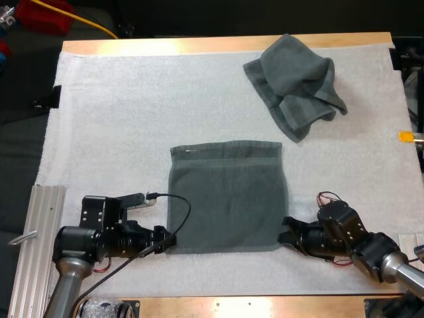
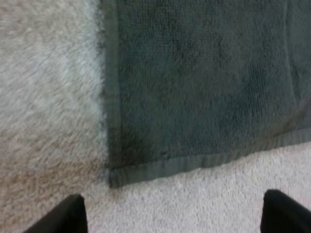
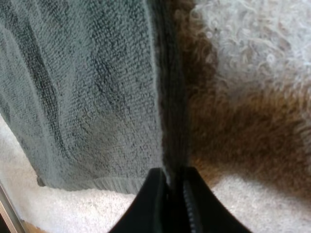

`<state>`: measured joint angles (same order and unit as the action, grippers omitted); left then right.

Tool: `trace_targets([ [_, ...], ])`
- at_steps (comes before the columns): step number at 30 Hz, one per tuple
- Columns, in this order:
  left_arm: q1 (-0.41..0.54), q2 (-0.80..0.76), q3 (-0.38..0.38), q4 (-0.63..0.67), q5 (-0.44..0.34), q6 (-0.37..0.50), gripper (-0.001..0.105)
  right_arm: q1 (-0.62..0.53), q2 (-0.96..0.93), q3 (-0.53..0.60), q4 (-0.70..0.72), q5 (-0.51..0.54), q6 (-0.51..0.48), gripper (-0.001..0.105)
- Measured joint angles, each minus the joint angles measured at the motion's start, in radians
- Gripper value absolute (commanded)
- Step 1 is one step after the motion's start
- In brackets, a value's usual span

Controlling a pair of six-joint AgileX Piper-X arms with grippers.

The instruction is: Pick towel from pile, fold and stack

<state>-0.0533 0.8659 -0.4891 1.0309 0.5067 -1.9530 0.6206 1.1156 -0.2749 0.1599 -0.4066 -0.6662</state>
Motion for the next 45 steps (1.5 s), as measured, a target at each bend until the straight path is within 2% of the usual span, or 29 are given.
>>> trace_targets([
  [6,0.0,0.111,0.0,-0.061,0.002,0.002,0.07,0.0,0.0,0.0,0.0,-0.007,0.0,0.0],
  [18,0.0,0.353,0.0,-0.099,0.061,0.1,0.07,0.0,0.0,0.0,0.0,-0.011,0.0,0.0],
  [23,0.0,0.399,0.0,-0.119,0.067,0.115,0.07,0.0,0.0,0.0,0.0,-0.011,0.0,0.0],
  [34,-0.002,0.474,-0.007,-0.139,0.188,0.127,0.07,0.0,0.0,0.0,0.0,-0.011,0.0,0.0],
  [43,-0.047,0.54,-0.031,-0.124,0.205,0.127,0.069,0.0,0.0,0.0,0.0,-0.011,0.0,0.0],
  [45,-0.047,0.54,-0.032,-0.124,0.203,0.127,0.064,0.0,0.0,0.0,0.0,-0.011,0.0,0.0],
])
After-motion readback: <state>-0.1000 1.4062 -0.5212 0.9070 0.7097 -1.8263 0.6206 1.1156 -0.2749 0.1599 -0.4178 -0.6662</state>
